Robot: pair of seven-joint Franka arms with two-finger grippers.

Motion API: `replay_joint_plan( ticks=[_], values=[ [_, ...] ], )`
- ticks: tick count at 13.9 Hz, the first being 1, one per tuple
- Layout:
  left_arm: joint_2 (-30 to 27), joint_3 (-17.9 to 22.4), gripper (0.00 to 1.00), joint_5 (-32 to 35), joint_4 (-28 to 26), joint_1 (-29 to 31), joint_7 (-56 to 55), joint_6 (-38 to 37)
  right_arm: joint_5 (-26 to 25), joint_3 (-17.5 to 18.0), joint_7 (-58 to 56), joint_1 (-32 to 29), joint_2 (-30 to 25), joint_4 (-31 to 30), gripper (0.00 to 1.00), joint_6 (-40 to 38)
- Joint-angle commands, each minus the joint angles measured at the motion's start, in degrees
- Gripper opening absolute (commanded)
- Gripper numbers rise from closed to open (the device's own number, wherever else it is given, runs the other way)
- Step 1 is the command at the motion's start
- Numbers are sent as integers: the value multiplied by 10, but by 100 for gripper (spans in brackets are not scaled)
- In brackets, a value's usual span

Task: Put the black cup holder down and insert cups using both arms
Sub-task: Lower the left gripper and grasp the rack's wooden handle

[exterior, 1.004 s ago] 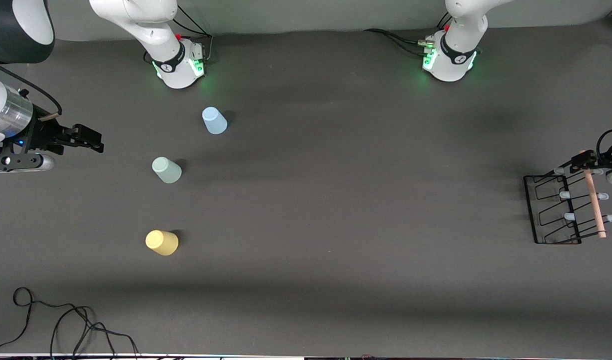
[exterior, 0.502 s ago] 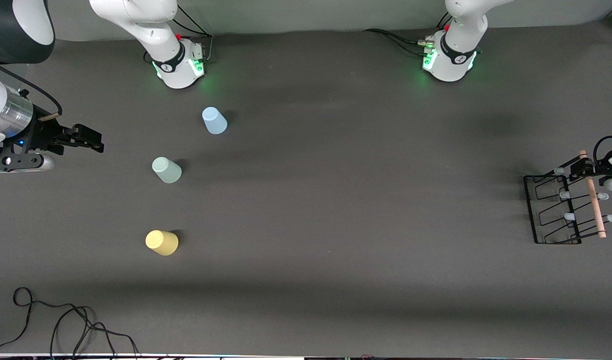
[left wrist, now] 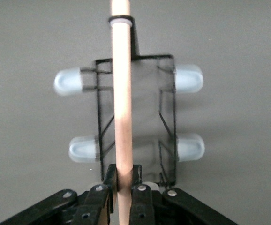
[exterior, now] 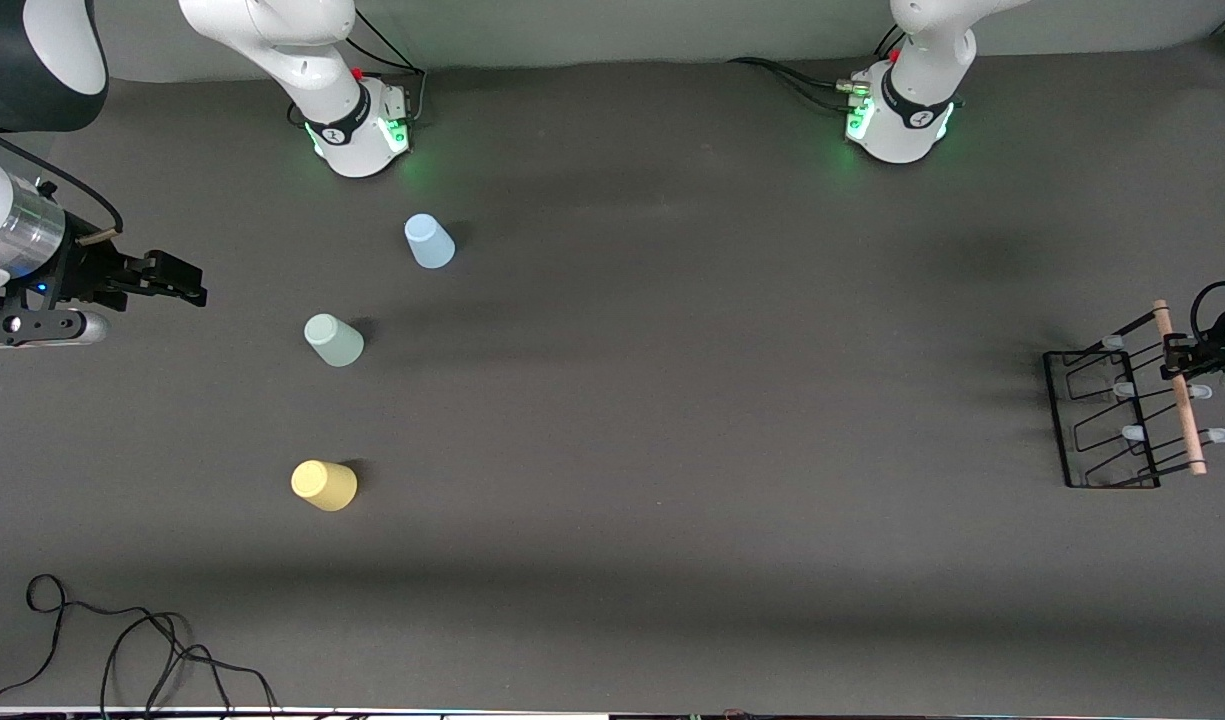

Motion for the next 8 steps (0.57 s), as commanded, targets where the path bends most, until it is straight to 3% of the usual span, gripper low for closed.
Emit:
replay_joint_plan(
  ticks=[1,3,6,8],
  values=[
    [6,4,0,-5,21,-3,-3,-12,1,0,-10,-4,2,-1,100,0],
    [-3,4,0,-5,60,2,-3,-75,1,0,-11,-4,2,-4,100,1],
    [-4,5,0,-6,175,0,-24,-240,1,-1,-10,-1,0,-4,100,1],
    [-5,4,0,-7,230,-4,-54,-308,1,-4,-13,1,0,-1,100,1]
  ],
)
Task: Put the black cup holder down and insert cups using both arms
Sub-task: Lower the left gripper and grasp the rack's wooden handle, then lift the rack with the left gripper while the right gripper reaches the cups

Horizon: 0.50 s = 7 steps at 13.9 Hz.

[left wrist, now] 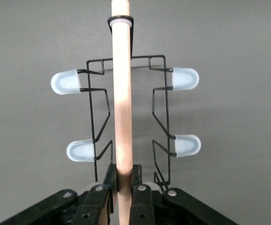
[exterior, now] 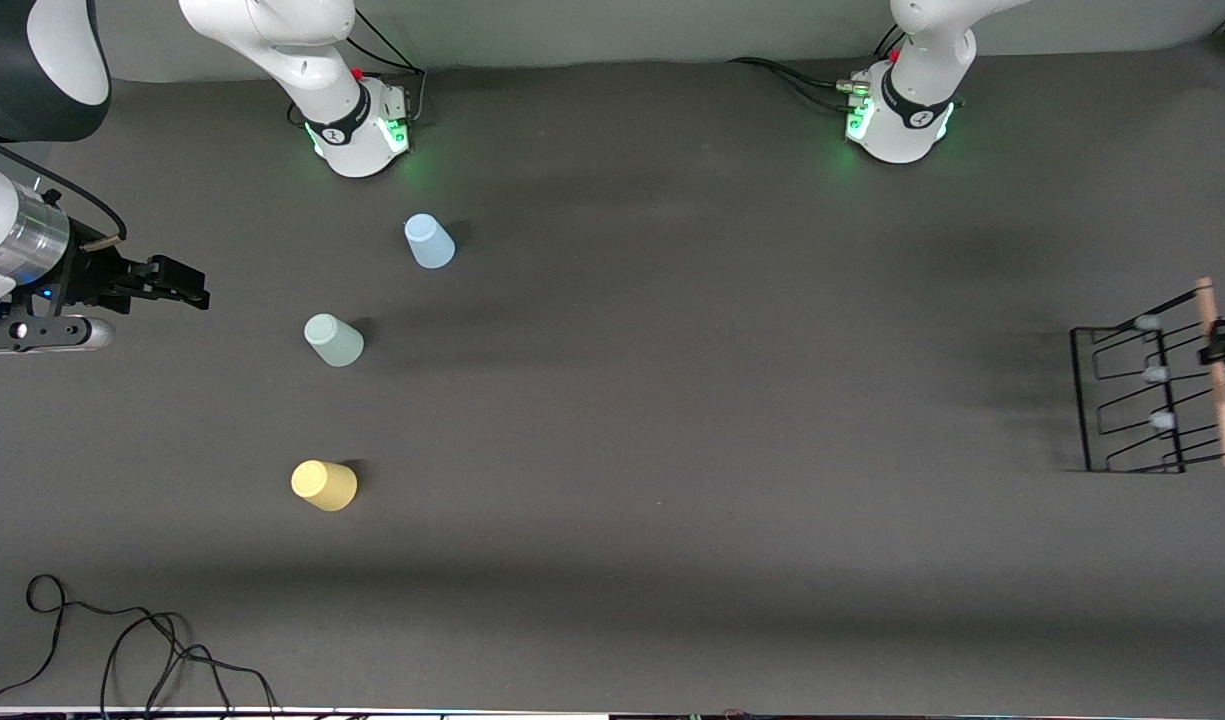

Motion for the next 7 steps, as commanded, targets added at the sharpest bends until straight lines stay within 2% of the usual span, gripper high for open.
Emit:
replay_joint_plan(
  ticks=[1,3,6,7],
  values=[
    [-2,-7,0,-7,84,-15,-51,-99,1,-6,-16,3,-4,7,100,1],
    [-13,-26,0,-8,105,-46,-114,-136,4,-6,-24,3,-2,12,100,5],
    [-23,-72,0,-8,104,-114,-227,-139,71,-26,-38,-1,-5,-1,100,7],
    [-23,-87,0,-8,107,-140,-283,-136,73,-29,-39,-1,-5,-3,100,7]
  ],
)
